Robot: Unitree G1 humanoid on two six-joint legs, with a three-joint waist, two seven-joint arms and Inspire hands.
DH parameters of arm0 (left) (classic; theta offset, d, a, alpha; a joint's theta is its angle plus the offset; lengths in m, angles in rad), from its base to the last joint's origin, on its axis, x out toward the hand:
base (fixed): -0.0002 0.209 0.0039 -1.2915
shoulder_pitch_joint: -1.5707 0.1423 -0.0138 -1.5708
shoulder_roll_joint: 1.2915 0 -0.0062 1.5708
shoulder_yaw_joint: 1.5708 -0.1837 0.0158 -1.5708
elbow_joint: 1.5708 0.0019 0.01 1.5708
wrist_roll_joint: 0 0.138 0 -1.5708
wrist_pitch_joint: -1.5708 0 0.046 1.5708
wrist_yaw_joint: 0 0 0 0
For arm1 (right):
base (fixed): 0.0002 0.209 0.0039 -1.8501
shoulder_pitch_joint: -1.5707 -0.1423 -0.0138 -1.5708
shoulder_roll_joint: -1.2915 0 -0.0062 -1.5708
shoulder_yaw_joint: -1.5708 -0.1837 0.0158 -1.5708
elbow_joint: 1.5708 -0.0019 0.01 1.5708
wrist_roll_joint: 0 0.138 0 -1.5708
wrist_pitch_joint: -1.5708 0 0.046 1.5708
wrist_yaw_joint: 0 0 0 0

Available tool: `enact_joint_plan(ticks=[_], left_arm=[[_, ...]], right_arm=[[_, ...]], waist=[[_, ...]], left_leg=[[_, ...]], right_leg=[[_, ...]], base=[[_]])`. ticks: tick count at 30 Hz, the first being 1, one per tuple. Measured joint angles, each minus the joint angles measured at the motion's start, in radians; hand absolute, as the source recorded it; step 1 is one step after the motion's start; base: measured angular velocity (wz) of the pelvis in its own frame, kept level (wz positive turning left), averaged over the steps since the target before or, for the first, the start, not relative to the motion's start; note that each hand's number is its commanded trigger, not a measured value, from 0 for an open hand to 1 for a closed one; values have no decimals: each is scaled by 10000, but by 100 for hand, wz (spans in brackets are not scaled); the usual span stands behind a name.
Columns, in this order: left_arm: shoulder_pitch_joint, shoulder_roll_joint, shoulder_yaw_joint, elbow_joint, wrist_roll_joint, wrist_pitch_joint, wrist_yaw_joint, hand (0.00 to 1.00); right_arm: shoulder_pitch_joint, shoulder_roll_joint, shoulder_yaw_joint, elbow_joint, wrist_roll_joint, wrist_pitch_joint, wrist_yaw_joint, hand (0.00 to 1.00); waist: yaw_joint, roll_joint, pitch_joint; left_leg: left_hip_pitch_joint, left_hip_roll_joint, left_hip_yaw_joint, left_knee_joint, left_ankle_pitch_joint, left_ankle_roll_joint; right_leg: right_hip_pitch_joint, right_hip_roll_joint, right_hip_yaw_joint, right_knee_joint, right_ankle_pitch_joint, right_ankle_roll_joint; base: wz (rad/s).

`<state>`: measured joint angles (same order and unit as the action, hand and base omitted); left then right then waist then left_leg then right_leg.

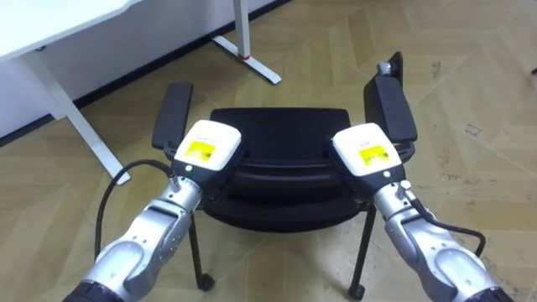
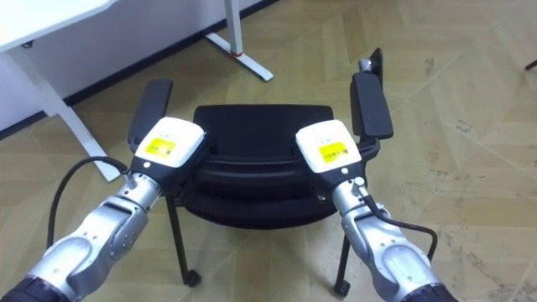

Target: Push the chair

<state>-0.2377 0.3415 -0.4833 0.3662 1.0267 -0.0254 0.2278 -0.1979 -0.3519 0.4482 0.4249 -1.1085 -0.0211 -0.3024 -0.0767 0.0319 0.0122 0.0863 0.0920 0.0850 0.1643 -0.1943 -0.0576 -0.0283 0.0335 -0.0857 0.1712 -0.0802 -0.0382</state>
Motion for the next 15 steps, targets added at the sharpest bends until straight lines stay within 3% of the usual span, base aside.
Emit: enact_joint_plan(ticks=[9,12,15], left_arm=[[10,-150,-43,261,124,-23,-17,100],[13,-154,-23,388,147,-113,-46,100],[13,-160,13,680,205,-333,-40,100]], right_arm=[[48,37,18,321,-2,-138,-142,100],[58,136,-1,594,22,-258,-172,100],[155,323,0,838,121,-344,-203,100]], waist=[[27,-142,5],[16,-305,23],[161,-572,29]], left_leg=[[260,24,29,70,0,-1],[275,36,-17,338,-5,-5],[215,110,-15,1198,-184,-118]], right_leg=[[334,-13,-120,8,-98,-27],[518,-41,-220,29,-161,-60],[701,-38,-246,394,-508,-150]], base=[[4],[11],[7]])
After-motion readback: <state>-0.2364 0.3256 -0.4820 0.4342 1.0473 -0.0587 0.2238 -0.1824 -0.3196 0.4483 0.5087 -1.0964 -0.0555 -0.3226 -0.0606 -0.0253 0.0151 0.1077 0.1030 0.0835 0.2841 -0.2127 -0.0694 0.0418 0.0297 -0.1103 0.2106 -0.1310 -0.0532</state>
